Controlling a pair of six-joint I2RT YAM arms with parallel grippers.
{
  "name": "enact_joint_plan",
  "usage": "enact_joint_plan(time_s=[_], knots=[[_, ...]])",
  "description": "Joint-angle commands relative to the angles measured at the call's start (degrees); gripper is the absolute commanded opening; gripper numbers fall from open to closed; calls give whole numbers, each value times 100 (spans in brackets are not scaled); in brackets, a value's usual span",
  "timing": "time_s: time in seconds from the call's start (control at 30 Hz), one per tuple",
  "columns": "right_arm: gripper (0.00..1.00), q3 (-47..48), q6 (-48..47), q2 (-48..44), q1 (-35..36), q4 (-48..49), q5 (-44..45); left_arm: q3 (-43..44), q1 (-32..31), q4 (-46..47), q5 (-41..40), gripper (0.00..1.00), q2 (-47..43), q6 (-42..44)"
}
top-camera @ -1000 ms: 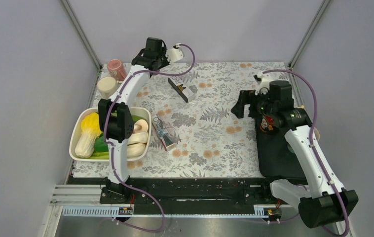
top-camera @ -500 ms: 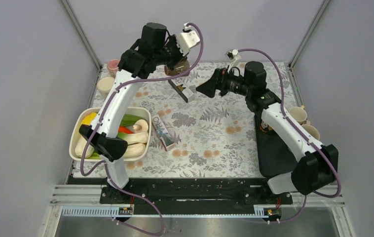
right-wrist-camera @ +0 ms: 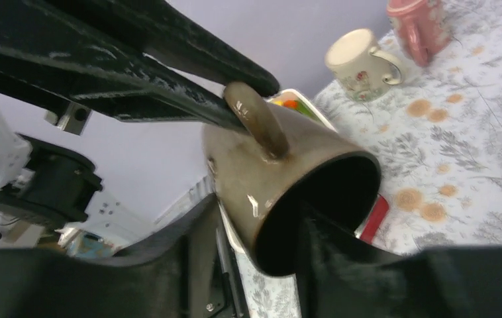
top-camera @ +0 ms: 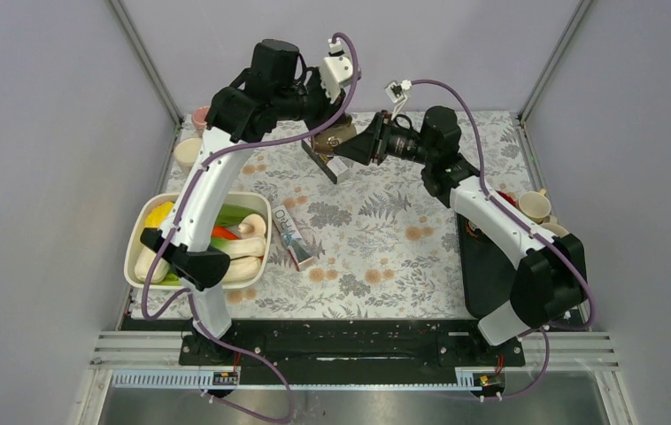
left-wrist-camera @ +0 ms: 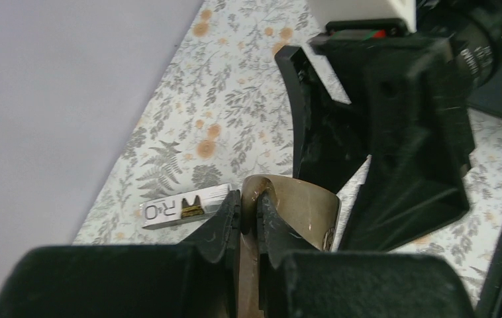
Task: Turn the mug right side up
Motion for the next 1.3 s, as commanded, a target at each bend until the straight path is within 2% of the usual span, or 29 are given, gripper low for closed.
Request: enact_joint_plan(time_s=[0.0, 0.07, 0.1, 0.13, 0.17, 0.2, 0.23, 0.27, 0.3, 0.37, 0.43, 0.53, 0.67, 0.83, 1.07, 1.27], knots=[[40, 138, 405, 53, 85, 967, -271, 199, -6, 135, 671, 0, -127, -384], [22, 65, 286, -23, 85, 936, -170, 77, 3, 132, 753, 0, -150, -434], [7, 30, 167, -90, 85, 808, -94, 29, 4, 127, 749, 0, -156, -436], [0, 7, -64, -182, 84, 483, 46, -8, 27, 120, 701, 0, -162, -447], [0, 7, -432, -289, 85, -45, 227, -40, 58, 108, 631, 0, -172, -463], [0, 59, -868, -419, 81, -777, 498, -65, 81, 59, 499, 9, -183, -444], [0, 139, -1396, -532, 85, -1712, 906, -134, 122, 22, 326, 42, -212, -444], [0, 210, -1856, -655, 85, -2556, 1317, -239, 178, -14, 145, 83, -263, -437], [0, 258, -2245, -775, 85, -3370, 1815, -402, 314, -28, 58, 98, -324, -407], [0, 299, -2901, -975, 85, -4891, 2812, -801, 610, -14, 63, 99, -474, -412], [0, 246, -3479, -1166, 85, -5963, 3444, -1311, 932, 57, 36, 99, -623, -469], [0, 21, -4263, -1307, 83, -7078, 4221, -1964, 1256, 161, -152, 99, -828, -386], [0, -379, -5019, -1323, 85, -8092, 5187, -3119, 1384, 752, -699, 99, -1059, -314], [0, -1036, -5450, -1432, -27, -8323, 5766, -4069, 1433, 1378, -1292, 99, -1201, -35], [0, -1705, -5510, -1437, -1091, -7802, 5663, -3954, 1585, 1366, -1454, 99, -1119, 265], [0, -1884, -5658, -1214, -1410, -7308, 5247, -3951, 1637, 1359, -1596, 99, -1087, 434]])
